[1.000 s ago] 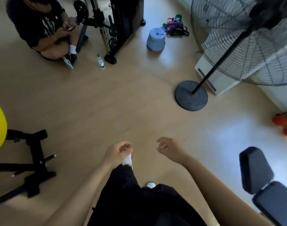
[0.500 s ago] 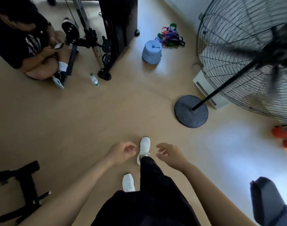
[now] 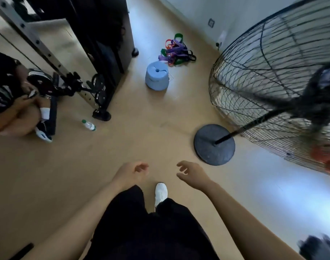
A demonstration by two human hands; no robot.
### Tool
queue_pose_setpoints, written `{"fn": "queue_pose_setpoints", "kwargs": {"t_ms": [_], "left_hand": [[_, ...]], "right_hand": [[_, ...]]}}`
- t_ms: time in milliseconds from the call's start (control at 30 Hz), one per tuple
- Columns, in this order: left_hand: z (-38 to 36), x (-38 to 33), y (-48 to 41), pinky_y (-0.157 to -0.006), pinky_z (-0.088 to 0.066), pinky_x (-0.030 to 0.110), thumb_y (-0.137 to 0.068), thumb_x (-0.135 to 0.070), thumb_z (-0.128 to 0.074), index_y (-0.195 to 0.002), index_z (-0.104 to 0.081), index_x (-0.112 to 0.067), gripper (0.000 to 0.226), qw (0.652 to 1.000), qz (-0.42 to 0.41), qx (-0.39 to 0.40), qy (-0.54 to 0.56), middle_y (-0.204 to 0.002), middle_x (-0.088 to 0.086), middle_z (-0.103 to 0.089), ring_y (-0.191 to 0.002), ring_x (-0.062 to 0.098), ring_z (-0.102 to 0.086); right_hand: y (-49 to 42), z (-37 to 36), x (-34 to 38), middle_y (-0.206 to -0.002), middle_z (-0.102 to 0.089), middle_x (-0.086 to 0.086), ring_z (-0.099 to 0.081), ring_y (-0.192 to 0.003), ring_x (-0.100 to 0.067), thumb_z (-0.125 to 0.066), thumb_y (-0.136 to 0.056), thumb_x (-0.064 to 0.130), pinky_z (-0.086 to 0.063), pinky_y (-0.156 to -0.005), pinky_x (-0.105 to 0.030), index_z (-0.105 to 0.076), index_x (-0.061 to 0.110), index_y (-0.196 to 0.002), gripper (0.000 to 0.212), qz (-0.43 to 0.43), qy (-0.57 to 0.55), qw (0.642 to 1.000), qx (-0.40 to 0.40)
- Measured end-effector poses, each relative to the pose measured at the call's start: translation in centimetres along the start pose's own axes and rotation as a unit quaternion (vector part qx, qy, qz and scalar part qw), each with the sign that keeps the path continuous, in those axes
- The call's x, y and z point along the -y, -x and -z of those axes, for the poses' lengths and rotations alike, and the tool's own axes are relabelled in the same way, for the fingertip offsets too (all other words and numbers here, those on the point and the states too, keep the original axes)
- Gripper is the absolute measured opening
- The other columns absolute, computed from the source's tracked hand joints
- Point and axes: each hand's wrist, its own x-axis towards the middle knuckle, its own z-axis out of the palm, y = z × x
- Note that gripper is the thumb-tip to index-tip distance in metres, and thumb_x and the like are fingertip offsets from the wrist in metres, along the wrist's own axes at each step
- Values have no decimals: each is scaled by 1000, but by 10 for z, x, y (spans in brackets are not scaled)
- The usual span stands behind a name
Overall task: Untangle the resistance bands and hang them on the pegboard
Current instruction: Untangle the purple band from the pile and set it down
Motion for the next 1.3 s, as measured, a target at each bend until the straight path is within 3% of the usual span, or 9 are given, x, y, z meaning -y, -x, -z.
{"fn": "queue_pose_setpoints", "kwargs": {"t_ms": [167,333,467,567,667,800,933,1167,1300], "left_hand": [[57,-25,-82,-82,-49,15,-94,-5,-68,-92,-66,-33,28,999,-4,5,34,-95,-9,-69,-91,13,-66],[129,-55,-164,-76,-52,12,-94,-7,-69,-104,-74,-13,12,997,-18,25,78,-100,3,-73,-91,18,-68],[196,-79,-233,-102,-50,32,-94,-15,-71,-119,-72,-16,25,995,-4,70,74,-115,1,-72,-106,19,-66],[248,-96,-290,-102,-53,39,-78,-51,-72,-105,-71,-47,27,995,-50,89,-1,-109,-17,-73,-103,8,-68],[282,-101,-364,-92,-58,47,-67,-61,-66,-90,-71,-55,25,992,-86,88,-21,-104,-16,-74,-100,10,-70],[320,-157,-422,-90,-59,42,-68,-57,-66,-86,-69,-55,18,988,-106,103,-40,-96,-17,-73,-94,12,-71],[354,-209,-472,-87,-54,28,-89,-21,-76,-91,-66,-44,25,985,-105,108,-88,-95,-13,-71,-90,10,-68],[412,-261,-554,-79,-48,12,-94,-18,-72,-107,-70,-29,18,989,-73,89,-88,-103,-14,-71,-96,0,-65],[449,-285,-602,-87,-53,22,-92,-19,-74,-100,-73,-34,17,993,-70,65,-70,-101,-12,-75,-97,6,-69]], "right_hand": [[-74,45,39,-112,-66,4,-63,-100,-17,-65,-93,31,-50,-91,-32,-61,21,-130,39,-14,-7,1000,-6],[-150,79,85,-115,-68,3,-63,-99,-15,-65,-93,33,-50,-87,-30,-61,23,-131,40,-48,-21,998,-30],[-200,110,126,-116,-68,4,-63,-101,-14,-64,-92,34,-49,-86,-28,-61,25,-132,41,-82,-59,994,-47],[-237,136,152,-115,-67,5,-62,-101,-14,-64,-92,33,-46,-86,-27,-60,26,-132,41,-98,-95,988,-72],[-272,161,168,-114,-67,3,-62,-101,-15,-65,-92,32,-50,-89,-30,-61,26,-131,40,-114,-132,980,-91],[-327,196,174,-111,-65,7,-61,-101,-12,-64,-90,33,-46,-86,-26,-60,29,-131,41,-134,-176,969,-109],[-398,242,174,-110,-67,4,-61,-97,-12,-66,-90,30,-48,-87,-27,-62,23,-131,41,-136,-213,959,-128],[-505,337,184,-106,-66,7,-63,-97,-10,-68,-89,30,-46,-84,-24,-63,21,-131,43,-123,-231,959,-110],[-556,397,196,-105,-65,7,-64,-96,-10,-67,-90,31,-46,-82,-24,-63,22,-129,41,-112,-218,964,-105]]}}
